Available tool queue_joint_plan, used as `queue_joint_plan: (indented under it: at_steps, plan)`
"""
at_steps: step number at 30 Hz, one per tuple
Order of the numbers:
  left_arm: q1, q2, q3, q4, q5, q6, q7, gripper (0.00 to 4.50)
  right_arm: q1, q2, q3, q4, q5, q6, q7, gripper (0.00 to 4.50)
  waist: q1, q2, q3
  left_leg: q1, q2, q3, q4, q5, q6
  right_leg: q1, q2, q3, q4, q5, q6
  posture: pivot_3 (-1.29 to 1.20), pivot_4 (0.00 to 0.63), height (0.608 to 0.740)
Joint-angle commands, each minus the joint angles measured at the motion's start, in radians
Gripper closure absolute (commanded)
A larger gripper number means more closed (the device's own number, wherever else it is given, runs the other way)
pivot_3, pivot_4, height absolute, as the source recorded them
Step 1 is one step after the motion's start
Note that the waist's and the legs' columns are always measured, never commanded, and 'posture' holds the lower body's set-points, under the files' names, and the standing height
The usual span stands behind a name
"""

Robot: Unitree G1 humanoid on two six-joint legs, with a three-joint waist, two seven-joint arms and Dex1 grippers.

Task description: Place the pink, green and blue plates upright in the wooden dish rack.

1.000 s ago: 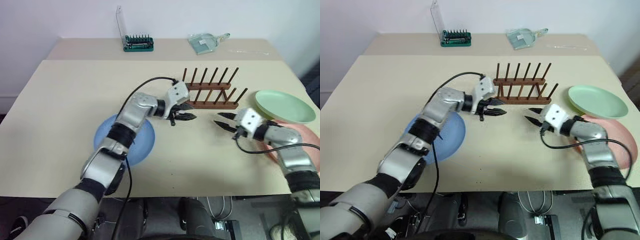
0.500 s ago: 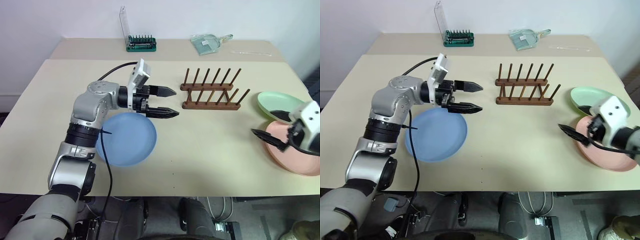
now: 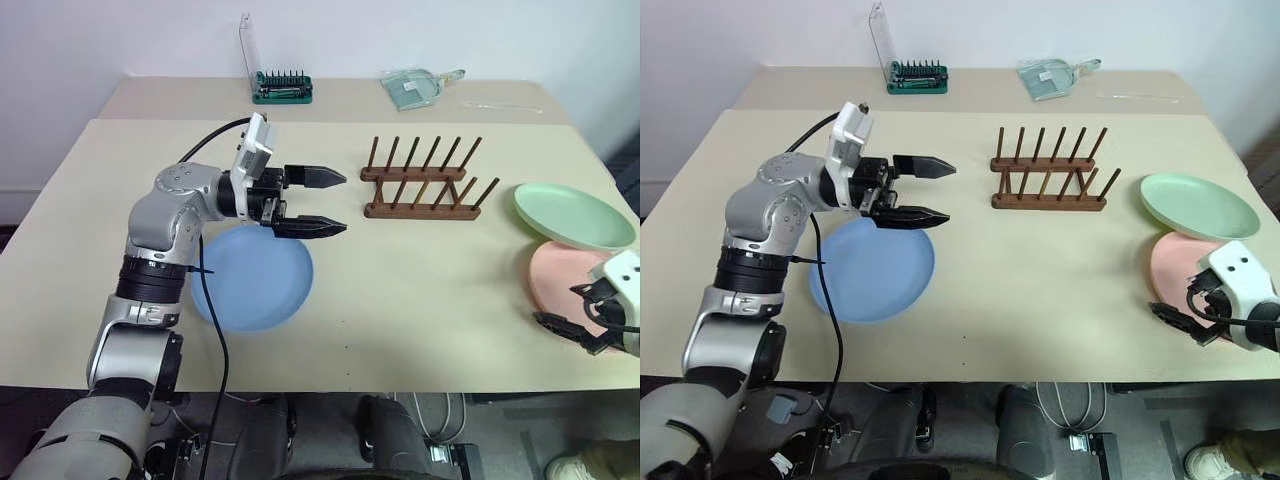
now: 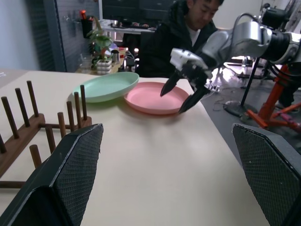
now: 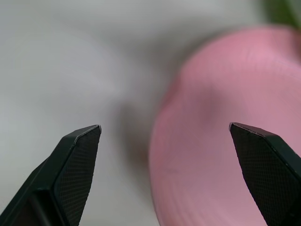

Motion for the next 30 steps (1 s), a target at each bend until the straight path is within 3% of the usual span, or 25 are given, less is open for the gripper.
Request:
queue_joint_plan:
  at_steps: [1,3,6,13,14,25,30]
  plan:
    - [0.008,0.003,0.003,-0.05,-0.024,0.007,0.02,0.0,0.022,-0.013,0.027,0.018,-0.05,-0.03,0.004,0.04,-0.001,0.0,0.0,0.0,0.0,0.0,0.0,0.0,0.0,0.0,0.0,0.0,0.0,0.0,0.0,0.0,0.15,0.724]
    - [0.01,0.0,0.004,-0.054,-0.024,0.006,0.032,0.0,0.019,-0.005,0.04,0.026,-0.052,-0.033,0.009,0.04,-0.002,0.0,0.0,0.0,0.0,0.0,0.0,0.0,0.0,0.0,0.0,0.0,0.0,0.0,0.0,0.0,0.15,0.724]
    - [0.007,-0.002,0.006,-0.05,-0.022,0.002,0.047,0.0,-0.004,-0.025,0.059,0.065,-0.095,-0.051,-0.016,0.8,-0.002,0.0,0.0,0.0,0.0,0.0,0.0,0.0,0.0,0.0,0.0,0.0,0.0,0.0,0.0,0.0,0.15,0.724]
    - [0.003,-0.003,0.0,-0.044,-0.018,-0.004,0.068,0.0,-0.011,-0.035,0.061,0.065,-0.122,-0.058,0.006,4.29,-0.002,0.0,0.0,0.0,0.0,0.0,0.0,0.0,0.0,0.0,0.0,0.0,0.0,0.0,0.0,0.0,0.15,0.724]
    - [0.003,-0.003,-0.001,-0.043,-0.017,-0.005,0.069,0.0,-0.006,-0.036,0.057,0.06,-0.124,-0.055,0.011,4.45,-0.002,-0.001,-0.001,0.0,0.0,0.0,0.0,0.0,0.0,0.0,0.0,0.0,0.0,0.0,0.0,0.0,0.15,0.724]
    - [-0.008,0.001,0.003,-0.01,-0.01,-0.023,0.071,0.0,0.19,-0.14,-0.181,-0.212,-0.007,0.133,0.313,4.45,-0.001,-0.001,0.0,0.0,0.0,-0.001,0.0,0.0,0.0,0.0,0.0,0.0,0.0,0.0,0.0,0.0,0.15,0.724]
    - [-0.009,-0.004,0.01,-0.002,-0.018,-0.024,0.078,0.0,0.113,-0.162,-0.318,-0.311,0.218,0.32,0.47,4.45,-0.003,-0.001,0.0,0.0,0.0,-0.001,0.0,0.0,0.0,0.0,0.0,0.0,0.0,0.0,0.0,0.0,0.15,0.724]
